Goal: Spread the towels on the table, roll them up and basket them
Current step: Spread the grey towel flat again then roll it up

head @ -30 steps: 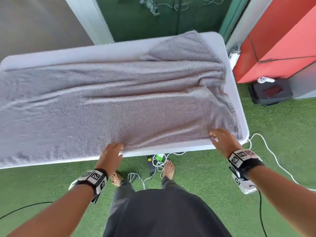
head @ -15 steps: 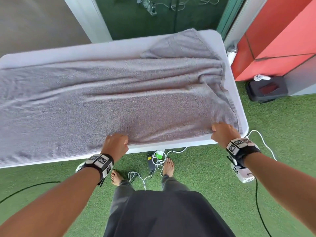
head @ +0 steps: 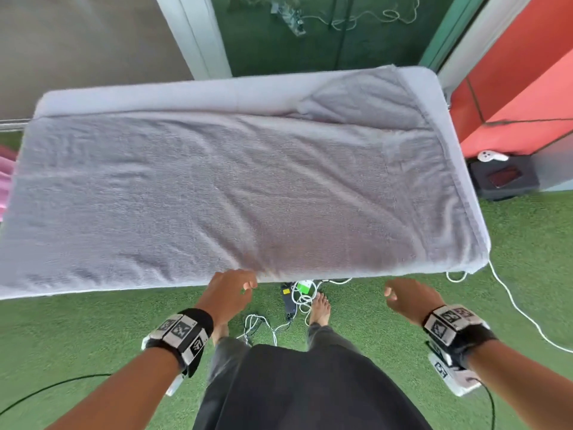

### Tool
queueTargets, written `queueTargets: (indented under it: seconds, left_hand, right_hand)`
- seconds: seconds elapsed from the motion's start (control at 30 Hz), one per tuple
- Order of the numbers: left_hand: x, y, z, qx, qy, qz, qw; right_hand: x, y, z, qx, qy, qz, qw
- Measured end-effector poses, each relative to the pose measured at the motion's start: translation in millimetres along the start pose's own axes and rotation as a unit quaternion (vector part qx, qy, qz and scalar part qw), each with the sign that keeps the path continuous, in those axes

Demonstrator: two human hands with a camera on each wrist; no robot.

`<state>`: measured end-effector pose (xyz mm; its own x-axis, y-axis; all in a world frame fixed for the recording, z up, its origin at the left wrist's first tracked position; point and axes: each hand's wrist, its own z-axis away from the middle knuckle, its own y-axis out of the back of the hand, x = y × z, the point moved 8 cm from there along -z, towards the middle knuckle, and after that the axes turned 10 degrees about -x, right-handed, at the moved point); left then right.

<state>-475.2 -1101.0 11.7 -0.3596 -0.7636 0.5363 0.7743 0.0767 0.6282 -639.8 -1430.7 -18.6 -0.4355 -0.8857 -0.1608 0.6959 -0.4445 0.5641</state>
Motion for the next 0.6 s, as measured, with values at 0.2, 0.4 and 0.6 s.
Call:
queueTargets:
  seconds: [0.2, 0.4, 0.6]
  left_hand:
    - [-130.7, 44.4, 71.5, 0.055, 0.087, 0.025, 0.994]
    - [-288.0, 112.7, 149.1, 0.126, 0.16, -0.005, 0.979]
    - [-426.5, 170.6, 202.6, 0.144, 0.235, -0.058, 0.959]
  right_hand:
    - [-212.6, 0.3, -26.7, 0.01, 0.139, -0.032, 0.99]
    - [-408.6, 1.7, -40.2, 0.055, 0.251, -0.033, 0.966]
    - [-522.6, -16.2, -69.5, 0.085, 0.228, 0.036, 0.969]
